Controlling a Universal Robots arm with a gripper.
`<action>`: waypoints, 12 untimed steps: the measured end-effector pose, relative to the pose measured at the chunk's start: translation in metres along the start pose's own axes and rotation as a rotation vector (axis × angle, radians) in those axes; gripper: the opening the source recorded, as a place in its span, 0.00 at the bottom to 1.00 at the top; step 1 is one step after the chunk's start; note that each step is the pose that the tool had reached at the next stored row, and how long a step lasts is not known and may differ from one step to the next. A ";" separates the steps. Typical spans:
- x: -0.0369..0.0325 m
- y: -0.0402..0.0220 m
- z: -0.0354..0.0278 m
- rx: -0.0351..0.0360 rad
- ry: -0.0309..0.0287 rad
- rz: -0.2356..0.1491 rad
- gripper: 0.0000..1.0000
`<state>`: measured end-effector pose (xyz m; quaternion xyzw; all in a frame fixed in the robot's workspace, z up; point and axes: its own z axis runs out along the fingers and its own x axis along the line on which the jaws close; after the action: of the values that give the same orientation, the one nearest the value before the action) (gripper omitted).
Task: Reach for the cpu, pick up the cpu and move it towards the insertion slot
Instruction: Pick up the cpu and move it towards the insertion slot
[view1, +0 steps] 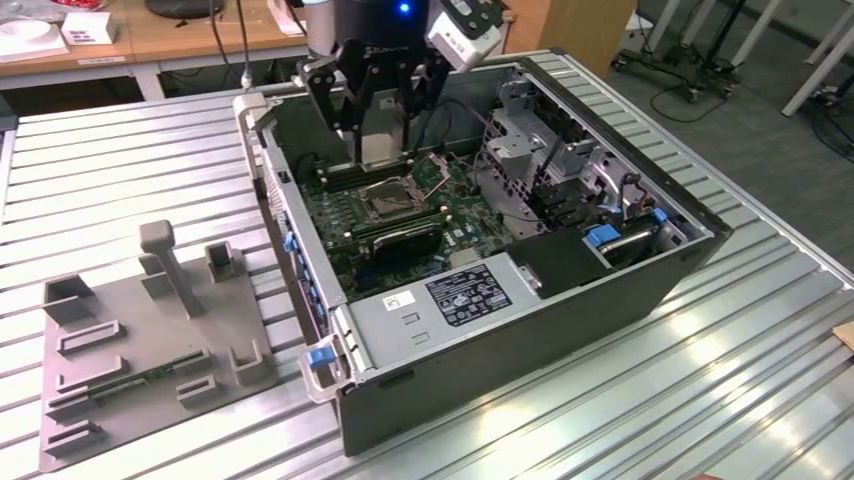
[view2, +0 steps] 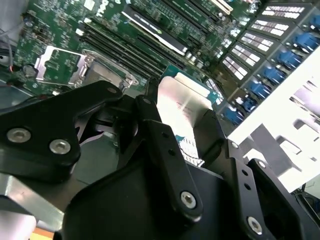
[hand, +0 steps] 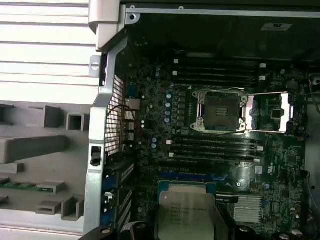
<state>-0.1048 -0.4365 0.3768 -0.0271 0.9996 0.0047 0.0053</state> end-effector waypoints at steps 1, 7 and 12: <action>-0.0020 -0.0001 0.0001 -0.0001 0.0000 0.000 0.54; -0.0157 -0.0008 0.0003 0.0000 0.0000 0.000 0.54; -0.0287 -0.0015 0.0006 0.0000 0.0000 0.000 0.54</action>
<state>-0.0761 -0.4365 0.3764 -0.0271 0.9996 0.0047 0.0053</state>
